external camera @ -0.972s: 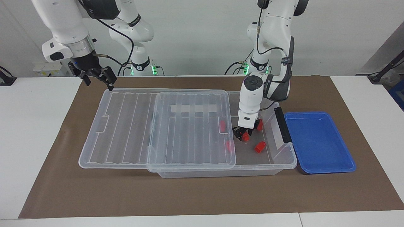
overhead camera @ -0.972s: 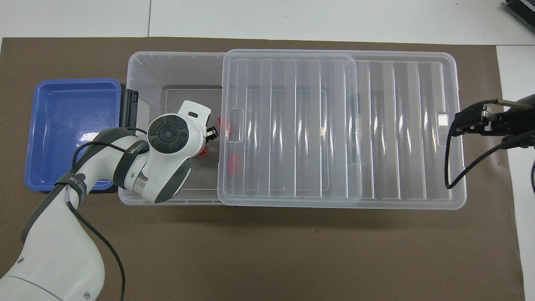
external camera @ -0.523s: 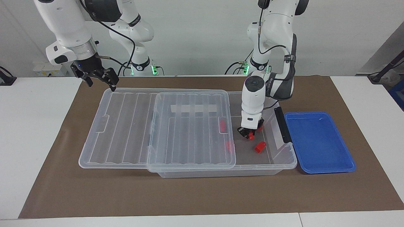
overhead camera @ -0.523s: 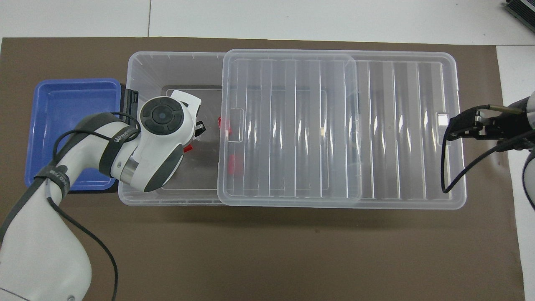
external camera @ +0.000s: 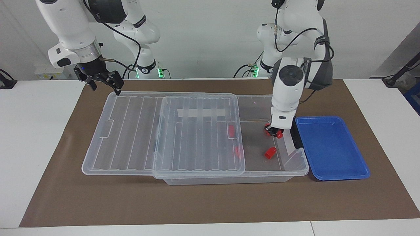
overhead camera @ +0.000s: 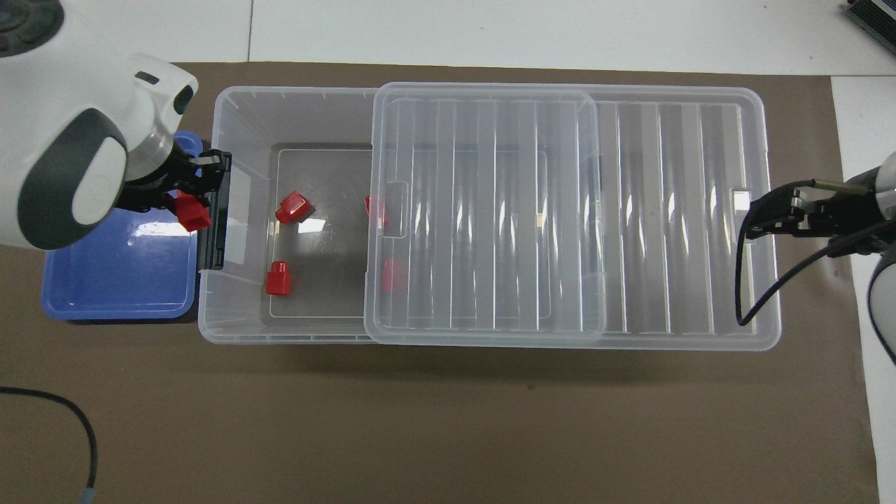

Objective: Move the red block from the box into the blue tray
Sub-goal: 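Lift the red block with the left gripper over the blue tray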

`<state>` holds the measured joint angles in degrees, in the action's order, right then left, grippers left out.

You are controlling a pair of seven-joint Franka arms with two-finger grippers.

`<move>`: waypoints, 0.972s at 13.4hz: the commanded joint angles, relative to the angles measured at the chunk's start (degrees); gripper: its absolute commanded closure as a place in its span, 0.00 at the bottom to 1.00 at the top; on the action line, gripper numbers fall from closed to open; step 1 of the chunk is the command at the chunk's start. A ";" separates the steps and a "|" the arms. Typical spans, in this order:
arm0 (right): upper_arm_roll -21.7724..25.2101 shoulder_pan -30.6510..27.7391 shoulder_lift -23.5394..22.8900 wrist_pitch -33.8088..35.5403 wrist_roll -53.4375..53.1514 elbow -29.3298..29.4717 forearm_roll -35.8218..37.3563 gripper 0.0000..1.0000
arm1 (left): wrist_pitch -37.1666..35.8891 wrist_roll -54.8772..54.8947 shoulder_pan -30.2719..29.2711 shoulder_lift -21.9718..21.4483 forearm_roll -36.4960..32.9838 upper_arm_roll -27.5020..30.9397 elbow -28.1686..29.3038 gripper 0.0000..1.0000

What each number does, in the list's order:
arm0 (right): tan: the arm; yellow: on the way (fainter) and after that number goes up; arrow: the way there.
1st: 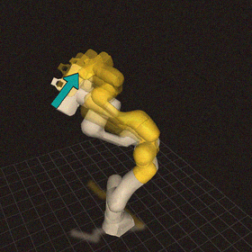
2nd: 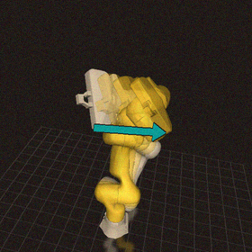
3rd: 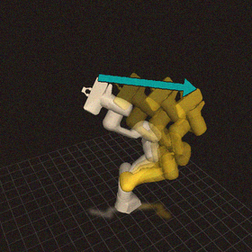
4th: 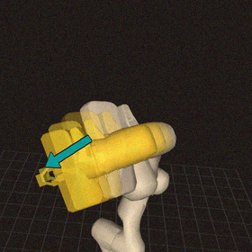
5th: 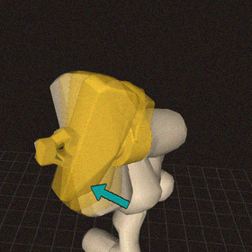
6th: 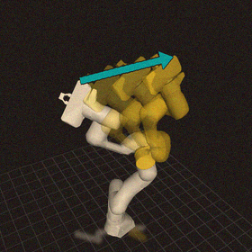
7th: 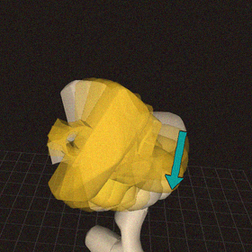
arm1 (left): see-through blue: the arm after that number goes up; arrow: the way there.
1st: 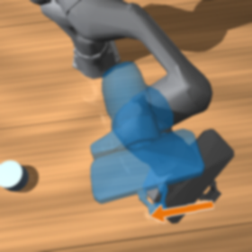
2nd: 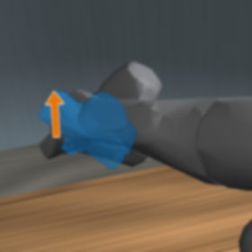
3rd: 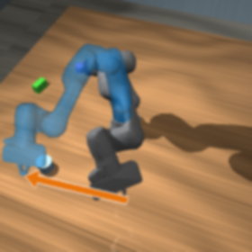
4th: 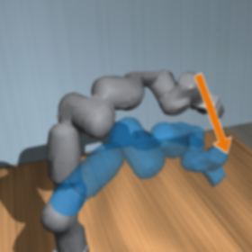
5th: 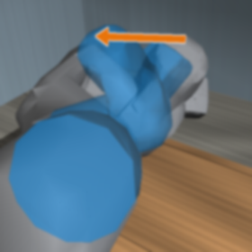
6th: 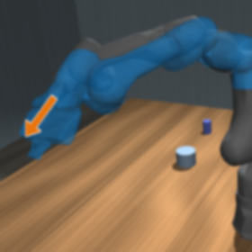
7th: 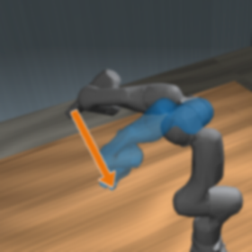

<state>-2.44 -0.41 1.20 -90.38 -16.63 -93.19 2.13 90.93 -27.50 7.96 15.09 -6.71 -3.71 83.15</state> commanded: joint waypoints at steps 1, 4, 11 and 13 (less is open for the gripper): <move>-0.20 -0.99 2.05 -2.78 1.42 -3.05 -1.08 0.13 | -0.34 15.47 -5.21 0.90 0.83 -0.07 -1.15 1.00; -0.11 -2.22 2.06 -3.39 1.34 -3.93 -1.16 1.00 | 19.12 33.60 -15.32 -2.69 1.00 0.01 11.55 1.00; -0.02 -10.12 4.16 -17.45 8.00 -15.43 -1.16 1.00 | 39.90 42.35 -17.28 -0.67 1.18 0.02 25.98 1.00; -0.02 -11.27 3.64 -19.90 8.01 -17.19 -1.16 1.00 | 43.96 42.96 -18.06 -0.77 1.18 0.10 30.92 1.00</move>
<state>-2.13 -10.54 2.89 -106.90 -10.09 -106.26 2.12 130.24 13.92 -9.39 15.90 -6.37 -3.93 108.20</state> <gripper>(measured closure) 0.991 0.656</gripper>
